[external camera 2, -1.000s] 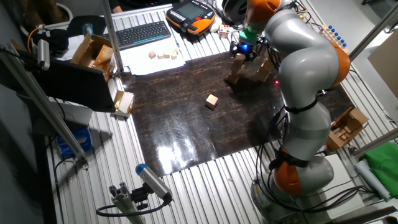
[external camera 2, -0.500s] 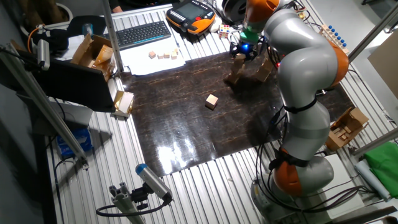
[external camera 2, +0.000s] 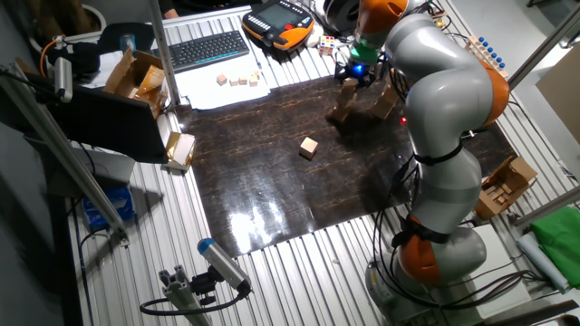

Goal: Stack the blocks in a vertical line of five

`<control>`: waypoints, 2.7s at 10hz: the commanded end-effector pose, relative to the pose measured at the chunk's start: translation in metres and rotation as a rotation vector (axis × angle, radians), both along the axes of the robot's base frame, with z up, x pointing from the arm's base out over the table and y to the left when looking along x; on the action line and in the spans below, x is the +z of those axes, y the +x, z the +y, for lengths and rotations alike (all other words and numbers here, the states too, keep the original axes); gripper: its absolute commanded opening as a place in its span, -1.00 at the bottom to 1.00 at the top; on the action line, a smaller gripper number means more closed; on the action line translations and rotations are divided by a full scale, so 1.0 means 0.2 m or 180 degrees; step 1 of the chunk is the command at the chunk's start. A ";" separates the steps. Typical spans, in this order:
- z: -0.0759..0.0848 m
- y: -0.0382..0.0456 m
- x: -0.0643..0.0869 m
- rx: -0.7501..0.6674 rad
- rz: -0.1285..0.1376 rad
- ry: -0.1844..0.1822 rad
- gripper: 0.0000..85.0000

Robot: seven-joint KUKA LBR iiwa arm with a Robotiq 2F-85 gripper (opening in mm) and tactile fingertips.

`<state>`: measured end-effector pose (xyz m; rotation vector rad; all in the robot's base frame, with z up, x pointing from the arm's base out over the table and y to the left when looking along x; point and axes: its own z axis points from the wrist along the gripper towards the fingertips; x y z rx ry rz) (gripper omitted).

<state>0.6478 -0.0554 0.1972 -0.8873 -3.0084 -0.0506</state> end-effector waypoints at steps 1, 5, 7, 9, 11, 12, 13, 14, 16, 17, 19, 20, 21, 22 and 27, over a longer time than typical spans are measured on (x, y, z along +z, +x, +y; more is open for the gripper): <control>0.00 0.001 0.00 0.0021 0.0003 0.0000 -0.49; -0.01 -0.002 -0.02 0.0124 0.0005 -0.0030 -0.49; -0.01 -0.001 -0.02 0.0138 -0.0005 -0.0035 -0.48; -0.01 -0.001 -0.02 0.0138 -0.0005 -0.0030 -0.47; -0.01 -0.002 -0.02 0.0128 -0.0009 -0.0035 -0.40; -0.01 -0.002 -0.02 0.0118 -0.0018 -0.0054 -0.33; -0.01 -0.002 -0.02 0.0113 -0.0018 -0.0064 -0.26; -0.01 -0.002 -0.02 0.0108 -0.0018 -0.0069 -0.22; -0.01 -0.002 -0.02 0.0108 -0.0018 -0.0074 -0.11; -0.01 -0.002 -0.02 0.0104 -0.0008 -0.0088 0.00; -0.01 -0.003 -0.02 0.0075 0.0003 -0.0108 0.28; -0.01 -0.003 -0.02 0.0070 0.0003 -0.0117 0.37; -0.01 -0.003 -0.02 0.0080 0.0017 -0.0127 0.43; -0.01 -0.003 -0.02 0.0080 0.0022 -0.0127 0.42; 0.00 -0.010 0.01 0.0066 0.0066 -0.0097 0.49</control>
